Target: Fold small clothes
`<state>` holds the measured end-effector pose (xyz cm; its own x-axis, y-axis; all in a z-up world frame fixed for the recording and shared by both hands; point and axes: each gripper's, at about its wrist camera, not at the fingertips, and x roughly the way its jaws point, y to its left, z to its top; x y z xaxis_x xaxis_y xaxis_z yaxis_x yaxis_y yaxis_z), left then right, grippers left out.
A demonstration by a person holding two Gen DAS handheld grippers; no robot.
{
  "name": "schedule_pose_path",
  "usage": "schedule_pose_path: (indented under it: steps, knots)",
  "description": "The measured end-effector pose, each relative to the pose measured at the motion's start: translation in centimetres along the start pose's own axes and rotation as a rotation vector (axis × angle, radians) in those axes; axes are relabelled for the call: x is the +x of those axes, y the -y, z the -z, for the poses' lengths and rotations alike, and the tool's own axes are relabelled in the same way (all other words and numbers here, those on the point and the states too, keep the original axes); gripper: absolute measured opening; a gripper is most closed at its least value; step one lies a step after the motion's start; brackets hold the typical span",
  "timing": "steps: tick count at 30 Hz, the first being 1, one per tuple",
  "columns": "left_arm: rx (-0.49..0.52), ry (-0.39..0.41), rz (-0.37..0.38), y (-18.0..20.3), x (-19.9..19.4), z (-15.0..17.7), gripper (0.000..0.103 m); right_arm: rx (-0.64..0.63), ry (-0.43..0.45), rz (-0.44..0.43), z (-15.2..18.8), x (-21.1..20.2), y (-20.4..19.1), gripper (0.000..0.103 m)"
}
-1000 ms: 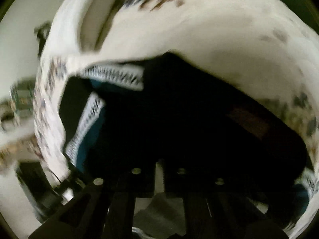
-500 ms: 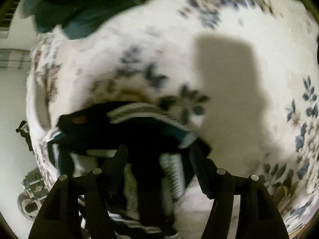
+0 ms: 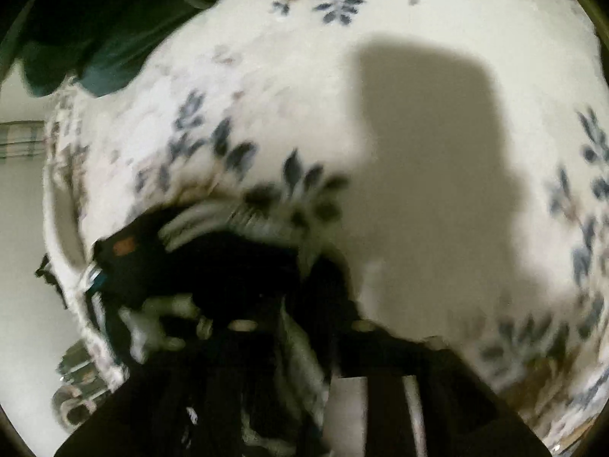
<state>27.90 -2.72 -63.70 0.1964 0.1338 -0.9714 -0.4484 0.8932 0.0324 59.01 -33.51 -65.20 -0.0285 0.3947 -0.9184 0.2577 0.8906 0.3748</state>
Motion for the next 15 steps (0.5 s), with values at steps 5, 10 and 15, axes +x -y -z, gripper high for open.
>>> schedule_pose_path:
  steps: [5, 10, 15]
  knots:
    - [0.022, 0.058, 0.049, 0.0, -5.3, 0.3, 0.103, -0.018, -0.022, 0.048, 5.9, -6.6, 2.5, 0.057]
    - [0.033, 0.114, 0.07, 0.7, -11.3, 3.0, 0.103, 0.0, -0.045, -0.005, 8.7, -10.0, 8.3, 0.058]
    - [-0.009, 0.097, 0.012, 2.4, -13.4, 8.4, 0.103, -0.019, -0.071, -0.16, 4.6, -4.9, 9.0, 0.058]
